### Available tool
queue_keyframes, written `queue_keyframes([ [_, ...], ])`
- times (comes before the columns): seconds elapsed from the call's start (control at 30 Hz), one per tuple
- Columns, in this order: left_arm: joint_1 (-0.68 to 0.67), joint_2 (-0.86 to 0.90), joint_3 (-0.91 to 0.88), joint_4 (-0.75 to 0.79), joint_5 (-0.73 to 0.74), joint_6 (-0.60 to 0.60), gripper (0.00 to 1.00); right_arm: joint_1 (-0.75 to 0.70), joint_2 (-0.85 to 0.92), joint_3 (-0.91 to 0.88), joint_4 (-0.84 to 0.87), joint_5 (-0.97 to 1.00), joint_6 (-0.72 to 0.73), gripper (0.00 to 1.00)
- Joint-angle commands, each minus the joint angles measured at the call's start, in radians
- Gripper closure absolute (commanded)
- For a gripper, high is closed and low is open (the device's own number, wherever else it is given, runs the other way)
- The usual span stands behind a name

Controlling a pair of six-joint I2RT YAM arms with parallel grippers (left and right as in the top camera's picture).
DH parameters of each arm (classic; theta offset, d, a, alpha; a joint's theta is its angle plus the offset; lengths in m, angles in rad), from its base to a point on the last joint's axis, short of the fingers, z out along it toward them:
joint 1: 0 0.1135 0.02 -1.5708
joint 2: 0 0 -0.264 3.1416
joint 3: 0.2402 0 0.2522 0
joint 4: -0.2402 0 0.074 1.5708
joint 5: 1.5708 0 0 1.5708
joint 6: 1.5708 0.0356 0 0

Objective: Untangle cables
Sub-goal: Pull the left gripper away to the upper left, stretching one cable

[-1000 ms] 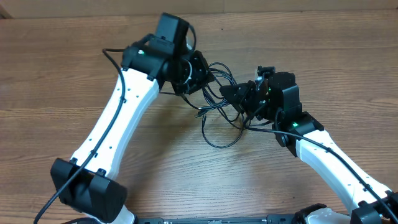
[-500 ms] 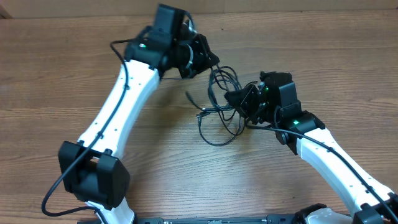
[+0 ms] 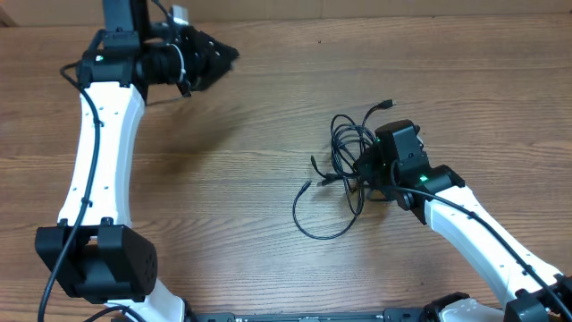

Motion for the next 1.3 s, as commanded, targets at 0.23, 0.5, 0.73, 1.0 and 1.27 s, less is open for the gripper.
queue_keyframes([
  [0.23,-0.291,-0.026,-0.043,-0.112,-0.407,0.239,0.49,-0.002,-0.005,0.003,0.079,-0.145,-0.160,0.96],
  [0.5,-0.452,0.048,-0.128,-0.057,-0.534,0.223,0.55,-0.002,-0.005,0.003,0.080,-0.188,-0.159,0.96],
  [0.73,-0.500,0.149,-0.128,-0.061,-0.483,0.063,0.67,-0.002,-0.005,0.003,0.084,-0.190,-0.159,0.96],
  [1.0,-0.515,0.183,-0.129,-0.073,-0.874,0.224,0.96,-0.002,-0.005,0.003,0.066,-0.190,-0.159,0.96],
  [1.27,-0.459,0.154,0.003,-0.154,-1.561,0.224,0.96,-0.003,-0.005,0.003,-0.130,0.093,-0.160,0.96],
])
